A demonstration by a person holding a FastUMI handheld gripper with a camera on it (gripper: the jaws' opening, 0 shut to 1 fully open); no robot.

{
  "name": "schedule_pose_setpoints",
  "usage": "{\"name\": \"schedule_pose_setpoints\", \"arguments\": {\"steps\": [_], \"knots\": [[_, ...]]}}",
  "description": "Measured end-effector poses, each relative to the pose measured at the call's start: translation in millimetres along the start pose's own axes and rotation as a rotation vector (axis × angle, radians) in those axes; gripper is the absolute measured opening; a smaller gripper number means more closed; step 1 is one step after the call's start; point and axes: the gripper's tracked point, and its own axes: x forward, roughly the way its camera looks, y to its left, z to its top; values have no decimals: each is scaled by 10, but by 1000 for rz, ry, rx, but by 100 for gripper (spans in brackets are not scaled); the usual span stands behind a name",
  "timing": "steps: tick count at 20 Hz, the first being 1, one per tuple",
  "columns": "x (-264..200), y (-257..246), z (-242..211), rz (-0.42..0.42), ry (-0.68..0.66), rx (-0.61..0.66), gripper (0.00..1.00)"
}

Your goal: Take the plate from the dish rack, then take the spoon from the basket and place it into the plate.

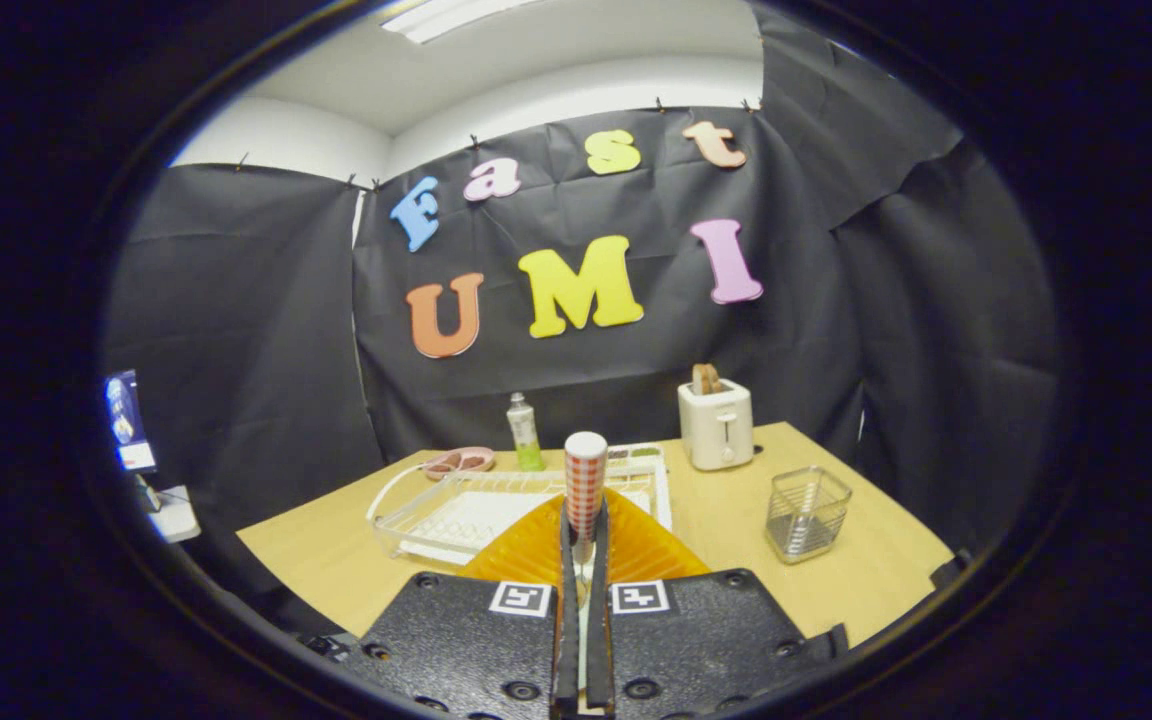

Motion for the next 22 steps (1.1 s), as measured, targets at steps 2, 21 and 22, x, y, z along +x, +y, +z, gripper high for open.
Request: {"name": "schedule_pose_setpoints", "arguments": {"steps": [2,21,22], "knots": [[35,224,-148,13,22,1,8],[320,636,-641,4,122,-36,46],[304,595,-610,-13,111,-38,55]]}}
